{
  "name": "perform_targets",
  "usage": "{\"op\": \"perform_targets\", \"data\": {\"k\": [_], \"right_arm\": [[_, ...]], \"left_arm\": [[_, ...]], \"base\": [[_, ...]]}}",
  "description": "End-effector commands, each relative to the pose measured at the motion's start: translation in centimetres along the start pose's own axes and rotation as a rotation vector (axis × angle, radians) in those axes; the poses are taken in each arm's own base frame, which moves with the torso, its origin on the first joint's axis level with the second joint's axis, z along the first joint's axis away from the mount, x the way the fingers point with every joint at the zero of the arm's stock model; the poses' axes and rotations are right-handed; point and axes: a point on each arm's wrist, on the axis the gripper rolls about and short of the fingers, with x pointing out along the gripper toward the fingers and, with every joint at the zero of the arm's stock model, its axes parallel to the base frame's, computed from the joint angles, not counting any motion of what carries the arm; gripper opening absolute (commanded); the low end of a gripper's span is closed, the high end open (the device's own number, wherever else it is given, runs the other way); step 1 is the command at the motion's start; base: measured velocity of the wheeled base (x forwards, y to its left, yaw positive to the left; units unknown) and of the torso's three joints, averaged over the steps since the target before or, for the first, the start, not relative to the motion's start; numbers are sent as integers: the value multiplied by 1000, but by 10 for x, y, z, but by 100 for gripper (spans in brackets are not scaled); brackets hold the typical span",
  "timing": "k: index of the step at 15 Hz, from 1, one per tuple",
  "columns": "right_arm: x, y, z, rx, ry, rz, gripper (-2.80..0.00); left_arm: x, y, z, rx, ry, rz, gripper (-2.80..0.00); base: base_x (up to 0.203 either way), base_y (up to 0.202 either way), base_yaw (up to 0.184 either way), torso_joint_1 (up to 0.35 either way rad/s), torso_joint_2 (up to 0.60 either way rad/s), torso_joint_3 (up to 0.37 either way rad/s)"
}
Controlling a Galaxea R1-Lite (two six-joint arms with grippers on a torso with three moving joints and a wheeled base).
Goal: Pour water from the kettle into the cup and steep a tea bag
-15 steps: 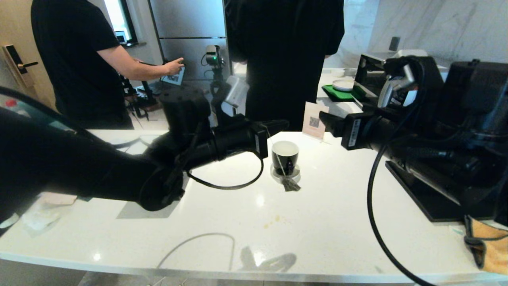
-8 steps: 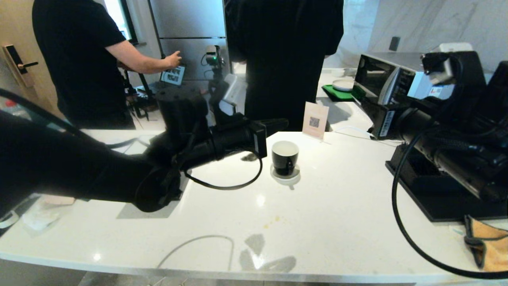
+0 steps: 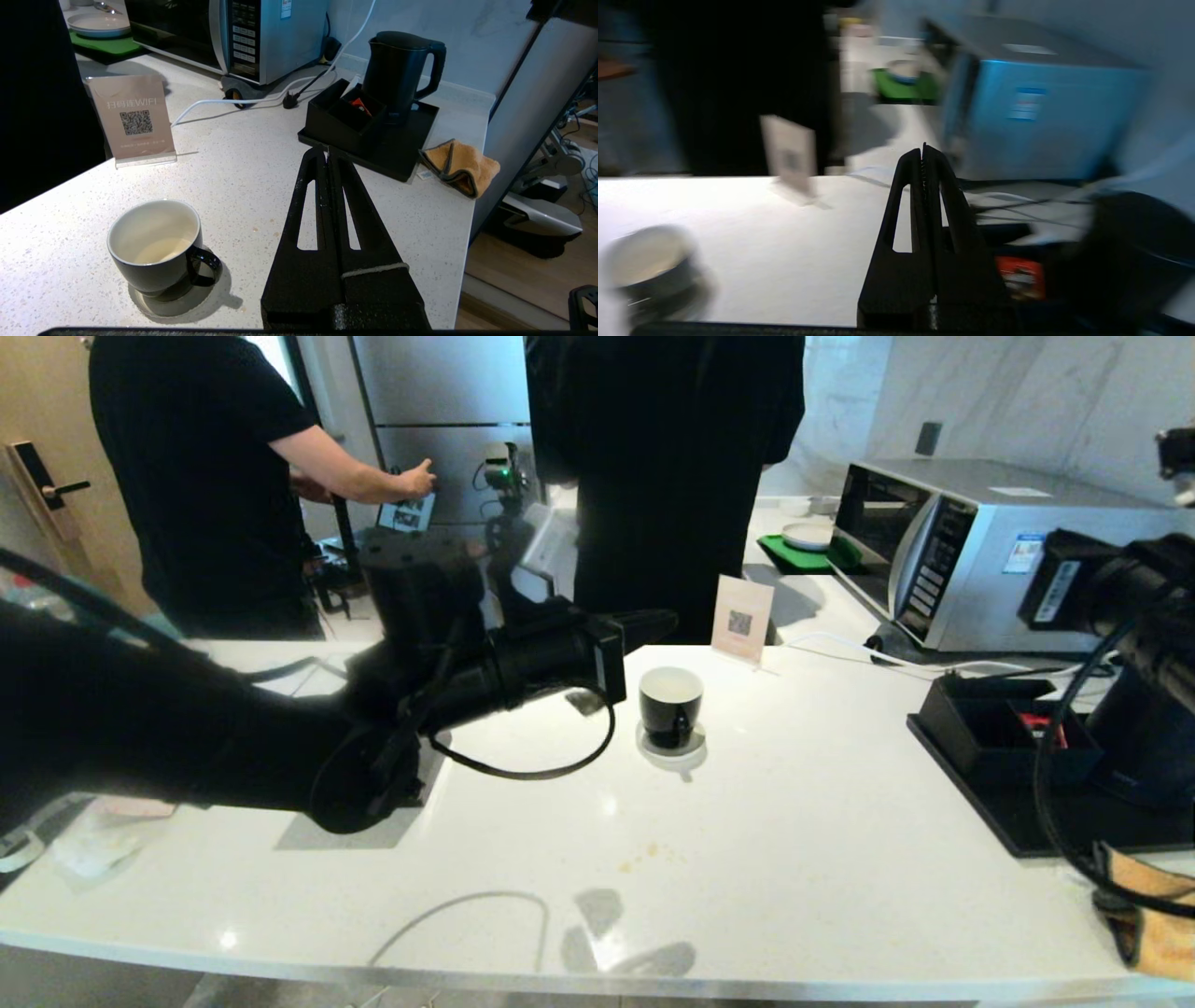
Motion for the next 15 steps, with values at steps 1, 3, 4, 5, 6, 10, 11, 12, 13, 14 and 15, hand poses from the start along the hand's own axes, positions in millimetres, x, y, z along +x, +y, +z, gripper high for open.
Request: {"op": "perform_targets", "data": {"k": [1,3,4,5,6,10,11,12,13,14,15], "right_arm": [[-14,-42,-2,-23,-28,-154,-280],[-37,-67,-10,-42,-35,-252,-280],[-49,-77,-13,-49,-40,-297,-280],[-61,-84,-15,-53,-45,-326,-280],[-73,-87,-20,-55,-42,-336,-280],[-119,-92,-50,-64,-10,-310,-280],[-129,-92,-57,-65,-10,-272,-280],[-139,-91,-64,-65,-20,-203,-280],[-150,-91,-72,-66,-22,-127,-280],[-160,-90,-80,-68,-19,-66,-280],[-171,-90,-87,-70,-11,-17,-280]], "left_arm": [[0,0,0,2,-5,-4,-280],[0,0,1,2,-6,-4,-280],[0,-1,2,3,-7,-4,-280],[0,-1,2,4,-9,-5,-280],[-1,-1,4,7,-13,-5,-280],[-3,-2,0,2,-2,-4,-280],[-4,-5,0,3,-1,-8,-280],[-4,-6,-1,1,3,-9,-280],[-4,-6,-2,0,5,-9,-280],[-4,-6,-2,0,5,-8,-280],[-5,-5,-2,3,4,-7,-280]], "base": [[0,0,0,0,0,0],[0,0,0,0,0,0],[0,0,0,0,0,0],[0,0,0,0,0,0],[0,0,0,0,0,0],[0,0,0,0,0,0],[0,0,0,0,0,0],[0,0,0,0,0,0],[0,0,0,0,0,0],[0,0,0,0,0,0],[0,0,0,0,0,0]]}}
